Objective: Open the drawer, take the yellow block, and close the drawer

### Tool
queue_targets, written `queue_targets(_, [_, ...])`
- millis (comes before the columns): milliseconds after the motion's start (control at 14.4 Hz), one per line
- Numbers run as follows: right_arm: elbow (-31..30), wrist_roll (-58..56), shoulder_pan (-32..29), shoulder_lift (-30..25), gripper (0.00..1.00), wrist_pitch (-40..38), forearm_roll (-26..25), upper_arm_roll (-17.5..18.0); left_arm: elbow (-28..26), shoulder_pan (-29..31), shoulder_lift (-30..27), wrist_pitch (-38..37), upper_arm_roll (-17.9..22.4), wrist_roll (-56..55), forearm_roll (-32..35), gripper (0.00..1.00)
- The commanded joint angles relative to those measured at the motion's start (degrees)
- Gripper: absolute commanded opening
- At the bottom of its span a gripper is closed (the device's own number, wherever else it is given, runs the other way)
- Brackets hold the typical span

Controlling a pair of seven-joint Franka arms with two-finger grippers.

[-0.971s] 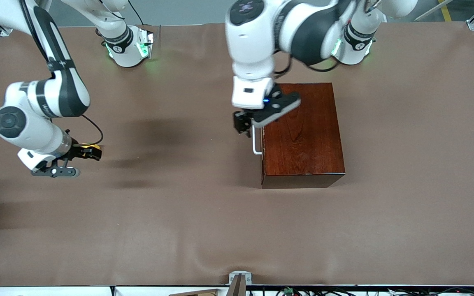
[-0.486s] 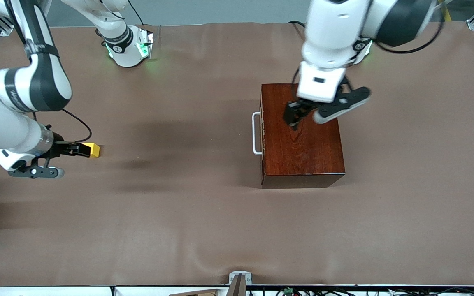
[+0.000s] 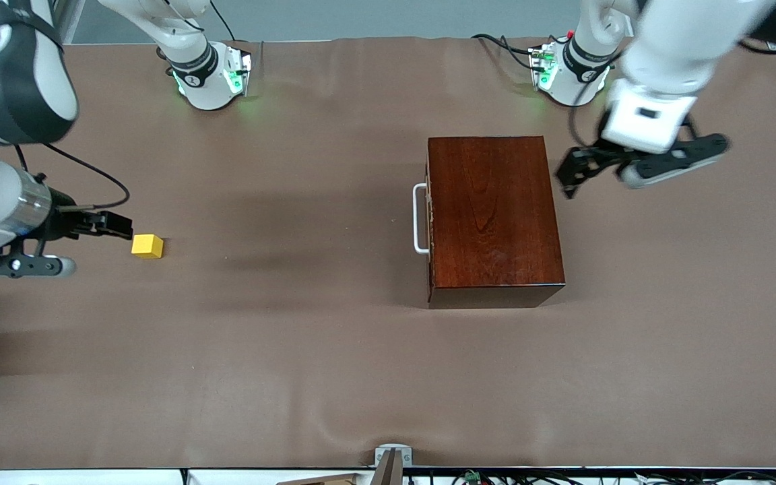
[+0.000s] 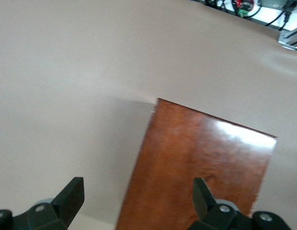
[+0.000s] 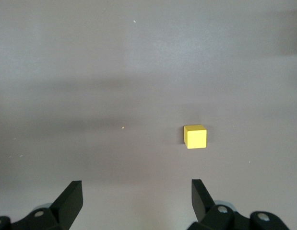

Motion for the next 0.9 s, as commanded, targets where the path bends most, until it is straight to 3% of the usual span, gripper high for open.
queue_targets(0, [3.4,-0.3,0.0,0.3,1.0,-4.4,1.5,0.2,-1.1,4.3,-1.9,-2.0,-0.6,7.2,-1.0,1.0])
queue_targets(277, [6.9,-3.3,-0.1,-1.0,1.0,-11.4,2.8,0.2,1.4,8.1,-1.3,-3.2,-0.3,8.4,-3.0,1.0])
queue_targets(486, [6.4,-4.7,-1.5,-5.3,1.0,-12.5,6.2,-0.6,5.1,8.2,1.3,-4.3,-0.2,10.8,-2.5,1.0])
queue_targets(832, [2.7,-4.4,-1.5,-11.1,1.0,-11.6,5.4,-0.6,6.2,8.1,1.6,-5.5,-0.5,15.8,-2.1,1.0])
